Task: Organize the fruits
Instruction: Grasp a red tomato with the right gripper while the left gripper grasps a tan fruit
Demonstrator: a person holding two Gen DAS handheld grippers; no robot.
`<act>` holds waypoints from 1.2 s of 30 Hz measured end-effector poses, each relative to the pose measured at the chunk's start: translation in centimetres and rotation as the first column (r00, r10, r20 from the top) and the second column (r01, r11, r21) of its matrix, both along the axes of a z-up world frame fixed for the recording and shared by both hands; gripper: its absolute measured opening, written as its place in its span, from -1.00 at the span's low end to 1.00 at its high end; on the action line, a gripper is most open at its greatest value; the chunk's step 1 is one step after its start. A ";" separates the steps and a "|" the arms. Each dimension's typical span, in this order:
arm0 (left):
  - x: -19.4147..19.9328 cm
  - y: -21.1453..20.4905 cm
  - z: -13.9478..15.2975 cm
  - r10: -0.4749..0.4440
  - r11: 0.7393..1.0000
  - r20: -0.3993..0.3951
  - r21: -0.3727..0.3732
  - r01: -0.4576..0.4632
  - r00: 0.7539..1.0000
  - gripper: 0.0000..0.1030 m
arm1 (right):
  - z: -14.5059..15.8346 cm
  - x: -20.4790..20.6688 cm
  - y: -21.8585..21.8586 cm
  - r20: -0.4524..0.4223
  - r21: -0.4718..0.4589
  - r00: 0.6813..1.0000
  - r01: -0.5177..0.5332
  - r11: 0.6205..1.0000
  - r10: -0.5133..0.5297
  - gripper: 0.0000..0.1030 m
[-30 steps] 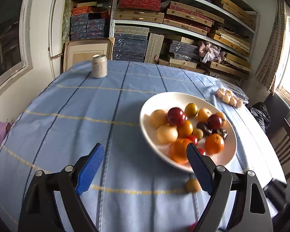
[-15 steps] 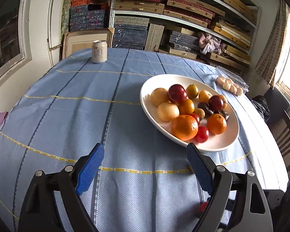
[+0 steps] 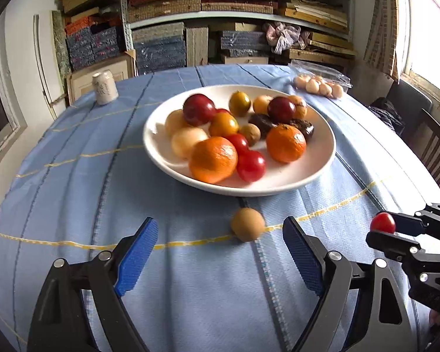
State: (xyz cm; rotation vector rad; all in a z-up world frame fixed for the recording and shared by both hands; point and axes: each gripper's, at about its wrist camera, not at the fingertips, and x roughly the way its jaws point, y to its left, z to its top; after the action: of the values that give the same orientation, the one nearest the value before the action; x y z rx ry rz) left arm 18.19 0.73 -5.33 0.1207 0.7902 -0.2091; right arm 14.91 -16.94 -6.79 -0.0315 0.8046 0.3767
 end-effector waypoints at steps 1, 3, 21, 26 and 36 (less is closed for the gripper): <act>0.1 -0.5 -0.2 -0.005 1.000 -0.003 0.012 0.005 1.000 0.70 | 0.0 0.0 -0.1 0.003 0.004 1.000 0.001 1.000 -0.001 -0.51; 0.5 -1.0 -0.6 -0.002 0.999 -0.009 0.034 0.002 1.000 0.70 | 0.1 -0.3 -0.1 0.009 0.016 1.000 -0.004 1.000 0.004 -0.51; -0.1 -1.5 -1.0 -0.023 0.999 -0.019 0.032 0.023 1.000 -0.46 | 1.1 -1.7 -1.1 0.041 0.058 0.999 -0.009 0.998 0.006 -0.51; -1.5 -0.6 0.5 -0.029 1.000 0.012 0.004 0.029 1.000 -0.46 | 1.9 -2.1 -1.2 0.058 0.062 0.998 -0.011 0.998 0.008 -0.51; -2.4 -0.4 3.7 -0.041 0.999 0.070 -0.022 0.043 0.997 -0.46 | 5.5 -1.2 -0.7 0.111 0.047 0.994 -0.024 0.999 0.018 -0.51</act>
State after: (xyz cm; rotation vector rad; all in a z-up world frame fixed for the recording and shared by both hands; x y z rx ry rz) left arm 15.78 0.31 -1.60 0.1220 0.7161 -0.2527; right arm 13.68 -17.65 -1.34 -0.0152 0.6860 0.4110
